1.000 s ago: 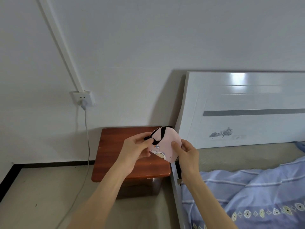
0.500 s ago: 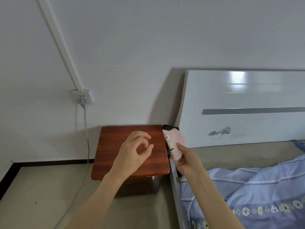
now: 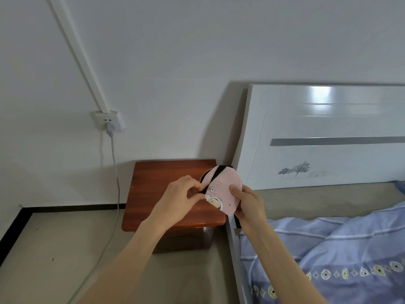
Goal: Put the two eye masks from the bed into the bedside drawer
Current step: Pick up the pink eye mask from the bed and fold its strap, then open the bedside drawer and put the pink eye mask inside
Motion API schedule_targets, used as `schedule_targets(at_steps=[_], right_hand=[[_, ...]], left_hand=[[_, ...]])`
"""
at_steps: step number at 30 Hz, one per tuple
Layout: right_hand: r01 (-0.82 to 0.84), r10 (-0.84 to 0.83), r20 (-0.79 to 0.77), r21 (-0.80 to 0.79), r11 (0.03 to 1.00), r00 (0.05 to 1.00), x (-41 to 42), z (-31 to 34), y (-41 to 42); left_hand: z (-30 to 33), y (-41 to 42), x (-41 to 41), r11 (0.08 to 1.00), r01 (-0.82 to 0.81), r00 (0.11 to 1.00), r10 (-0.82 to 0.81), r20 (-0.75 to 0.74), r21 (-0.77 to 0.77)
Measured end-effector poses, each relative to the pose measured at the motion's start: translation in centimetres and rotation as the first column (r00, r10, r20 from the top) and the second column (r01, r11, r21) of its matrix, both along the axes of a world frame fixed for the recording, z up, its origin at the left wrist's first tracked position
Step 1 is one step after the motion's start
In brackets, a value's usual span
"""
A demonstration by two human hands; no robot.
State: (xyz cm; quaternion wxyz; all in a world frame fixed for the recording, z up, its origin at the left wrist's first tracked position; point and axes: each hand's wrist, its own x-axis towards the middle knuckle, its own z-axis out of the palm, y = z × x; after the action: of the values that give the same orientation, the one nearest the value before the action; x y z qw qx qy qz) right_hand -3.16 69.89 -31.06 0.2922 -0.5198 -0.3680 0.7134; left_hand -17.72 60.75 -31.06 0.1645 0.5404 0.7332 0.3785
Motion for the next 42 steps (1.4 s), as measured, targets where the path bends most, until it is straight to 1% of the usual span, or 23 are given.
schedule_targets(at_steps=[1,4,6,8,11,15,17,19,20,21,23,25,27,28,30,33,35,39,41,42], right_hand=[[0.027,-0.027,-0.013,-0.028,0.999,1.0,-0.1,-0.1,0.0],[0.086,-0.096,-0.09,-0.109,0.99,0.991,-0.6,-0.4,0.0],[0.1,-0.117,-0.127,-0.133,0.986,0.985,-1.2,-0.5,0.0],[0.076,-0.086,-0.101,-0.095,0.993,0.991,-1.7,-0.9,-0.1],[0.042,-0.042,-0.031,-0.006,0.999,0.999,-2.1,-1.6,-0.2],[0.011,-0.014,0.057,0.057,0.998,0.998,-2.2,-2.9,-0.5],[-0.021,0.011,0.1,0.095,0.995,0.995,-2.4,-3.4,-0.7],[-0.099,0.078,0.143,0.141,0.985,0.987,-2.6,-3.6,-1.1],[-0.154,0.129,0.157,0.157,0.975,0.979,-2.6,-3.7,-1.3],[-0.217,0.188,0.168,0.171,0.961,0.968,-2.6,-3.7,-1.4],[-0.333,0.302,0.178,0.189,0.924,0.937,-2.6,-3.6,-1.5],[-0.416,0.385,0.176,0.202,0.887,0.906,-2.5,-3.4,-1.5],[-0.496,0.457,0.202,0.235,0.836,0.866,-2.5,-3.2,-1.4],[-0.53,0.487,0.215,0.249,0.811,0.846,-2.6,-3.2,-1.4],[-0.571,0.517,0.249,0.267,0.776,0.819,-2.5,-3.3,-1.4],[-0.585,0.516,0.287,0.27,0.765,0.807,-2.1,-4.0,-1.2],[-0.572,0.514,0.265,0.238,0.785,0.816,-2.0,-4.9,-1.4],[-0.613,0.552,0.316,0.136,0.778,0.771,-2.2,-7.8,-2.7],[-0.609,0.546,0.343,0.106,0.786,0.764,-2.2,-10.0,-3.1],[-0.605,0.54,0.359,0.091,0.791,0.761,-2.2,-11.3,-3.1]], left_hand=[[-0.3,-0.1,0.2,1.0,-0.018,1.0,0.019,-0.018,0.015],[-1.3,-0.5,1.4,0.993,-0.084,0.986,0.096,-0.137,0.087],[-1.8,-0.6,2.3,0.985,-0.123,0.981,0.139,-0.135,0.12],[-2.2,-0.5,2.7,0.977,-0.156,0.98,0.172,-0.104,0.144],[-2.6,-0.6,2.3,0.974,-0.179,0.97,0.198,-0.141,0.14],[-3.5,-1.2,1.9,0.98,-0.166,0.983,0.173,-0.064,0.111],[-3.9,-1.5,1.9,0.969,-0.208,0.976,0.215,-0.041,0.134],[-4.0,-1.4,1.4,0.95,-0.284,0.958,0.285,0.012,0.133],[-4.0,-1.4,0.9,0.948,-0.297,0.955,0.292,0.058,0.114],[-3.9,-1.3,0.4,0.955,-0.281,0.956,0.271,0.11,0.092],[-3.4,-1.4,-0.7,0.978,-0.2,0.963,0.185,0.197,0.055],[-2.7,-1.4,-1.3,0.99,-0.138,0.943,0.13,0.306,0.004],[-2.4,-1.4,-1.7,0.987,-0.143,0.893,0.158,0.421,-0.066],[-2.3,-1.3,-1.9,0.985,-0.148,0.883,0.172,0.437,-0.088],[-2.4,-1.3,-2.5,0.987,-0.11,0.884,0.15,0.443,-0.115],[-2.8,-2.0,-3.4,0.989,-0.008,0.838,0.086,0.539,-0.146],[-3.7,-2.3,-3.6,0.986,-0.059,0.819,0.138,0.557,-0.157],[-7.0,-1.8,-2.3,0.938,-0.299,0.773,0.346,0.531,-0.175],[-9.5,-1.6,-1.6,0.913,-0.352,0.745,0.407,0.529,-0.206],[-10.9,-1.6,-1.5,0.91,-0.348,0.73,0.415,0.543,-0.227]])
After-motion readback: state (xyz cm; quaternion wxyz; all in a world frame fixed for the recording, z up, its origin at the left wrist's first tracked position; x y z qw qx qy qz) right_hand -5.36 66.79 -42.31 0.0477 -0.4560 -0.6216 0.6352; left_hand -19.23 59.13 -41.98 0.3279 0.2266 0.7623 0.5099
